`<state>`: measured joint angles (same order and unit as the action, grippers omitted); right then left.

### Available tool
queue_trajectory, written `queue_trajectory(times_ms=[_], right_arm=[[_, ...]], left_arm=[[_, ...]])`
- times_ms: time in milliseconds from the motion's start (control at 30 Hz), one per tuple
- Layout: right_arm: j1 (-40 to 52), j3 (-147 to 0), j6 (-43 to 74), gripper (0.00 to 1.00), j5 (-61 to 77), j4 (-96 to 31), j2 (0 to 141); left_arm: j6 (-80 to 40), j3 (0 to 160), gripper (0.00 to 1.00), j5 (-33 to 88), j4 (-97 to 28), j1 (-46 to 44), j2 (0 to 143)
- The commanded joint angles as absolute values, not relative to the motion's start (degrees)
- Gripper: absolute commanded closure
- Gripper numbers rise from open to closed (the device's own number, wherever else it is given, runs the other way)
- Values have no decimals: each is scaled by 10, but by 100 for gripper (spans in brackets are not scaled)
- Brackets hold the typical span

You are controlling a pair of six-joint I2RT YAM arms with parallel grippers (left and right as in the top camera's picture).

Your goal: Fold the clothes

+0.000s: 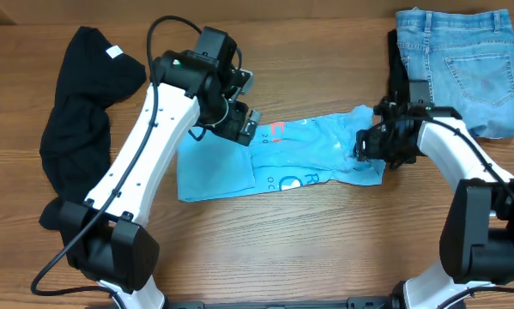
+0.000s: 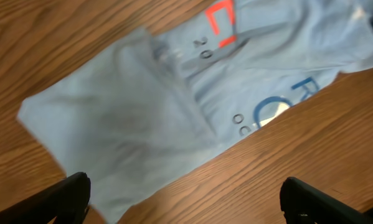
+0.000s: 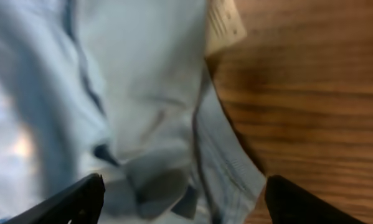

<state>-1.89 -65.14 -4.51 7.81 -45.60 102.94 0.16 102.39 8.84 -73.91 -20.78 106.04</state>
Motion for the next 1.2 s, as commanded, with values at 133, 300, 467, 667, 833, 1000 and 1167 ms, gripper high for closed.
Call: queue_trajectory(times_ms=[133, 300, 467, 667, 833, 1000, 1167], right_arm=[[-19, -577, -43, 13, 75, -344, 1029], [-19, -563, -43, 23, 116, -299, 1029], [-18, -562, -43, 65, 156, -299, 1030], [-33, -564, -2, 96, 156, -294, 1029], [-116, -604, -20, 96, 237, -329, 1029], [-174, -675, -50, 96, 295, -412, 1029], [-138, -744, -78, 96, 328, -495, 1029]], left_arm=[[13, 1039, 0, 17, -746, -198, 1048], [13, 1039, 0, 4, -748, -198, 1048], [13, 1039, 0, -11, -748, -198, 1048], [7, 1045, 0, -32, -743, -189, 1048], [-4, 1123, 0, -35, -809, -119, 1048], [-1, 1169, 0, -35, -846, -55, 1048], [1, 1169, 0, -36, -852, -34, 1048]])
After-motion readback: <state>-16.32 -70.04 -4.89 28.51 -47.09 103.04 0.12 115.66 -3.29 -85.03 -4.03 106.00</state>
